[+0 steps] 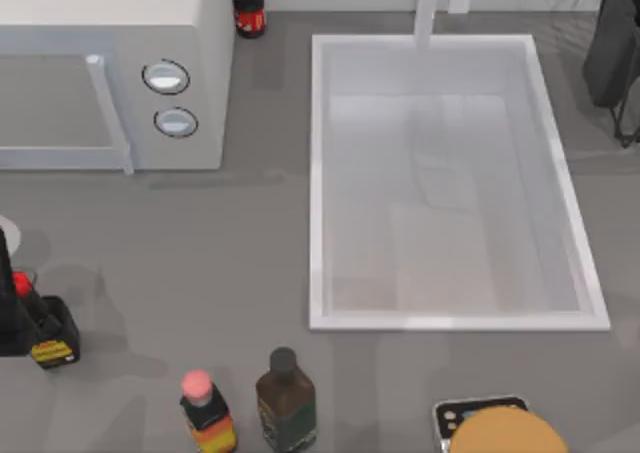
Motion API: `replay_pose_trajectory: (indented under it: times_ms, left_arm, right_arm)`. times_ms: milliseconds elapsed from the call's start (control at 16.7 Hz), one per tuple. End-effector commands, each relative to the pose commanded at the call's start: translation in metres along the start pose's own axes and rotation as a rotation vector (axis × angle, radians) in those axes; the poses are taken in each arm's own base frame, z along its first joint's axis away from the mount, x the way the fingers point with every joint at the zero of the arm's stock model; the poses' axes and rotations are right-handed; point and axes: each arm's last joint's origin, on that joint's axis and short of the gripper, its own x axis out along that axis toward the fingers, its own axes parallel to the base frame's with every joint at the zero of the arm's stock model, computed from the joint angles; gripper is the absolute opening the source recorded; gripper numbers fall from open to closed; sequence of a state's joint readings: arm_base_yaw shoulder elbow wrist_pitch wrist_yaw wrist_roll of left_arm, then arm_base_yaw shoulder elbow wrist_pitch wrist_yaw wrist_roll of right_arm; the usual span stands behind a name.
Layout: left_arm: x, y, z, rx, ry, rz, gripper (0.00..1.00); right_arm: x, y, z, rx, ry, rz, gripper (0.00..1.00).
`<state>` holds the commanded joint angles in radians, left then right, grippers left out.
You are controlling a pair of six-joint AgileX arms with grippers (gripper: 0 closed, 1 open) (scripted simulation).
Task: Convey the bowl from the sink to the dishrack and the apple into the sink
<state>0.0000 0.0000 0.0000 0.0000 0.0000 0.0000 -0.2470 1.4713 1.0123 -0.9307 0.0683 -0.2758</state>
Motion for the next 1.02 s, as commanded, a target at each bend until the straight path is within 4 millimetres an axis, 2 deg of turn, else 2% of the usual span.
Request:
replay_pose_trajectory:
  times_ms: [240,540,780,1020]
  left_arm:
    - [0.0,0.0,0.0,0.0,0.0,0.0,1.0]
    - [0.0,0.0,0.0,0.0,0.0,0.0,1.0]
    - [0.0,0.0,0.0,0.0,0.0,0.0,1.0]
    - [0.0,0.0,0.0,0.0,0.0,0.0,1.0]
  right_arm:
    - [0.014,0.036,0.035,-0.075,-0.245,-0.128,0.0]
    - [0.018,0.107,0.067,-0.101,-0.667,-0.216,0.0]
    - [0.006,0.17,0.066,-0.051,-1.011,-0.173,0.0]
    - [-0.011,0.218,0.047,0.036,-1.267,-0.059,0.0]
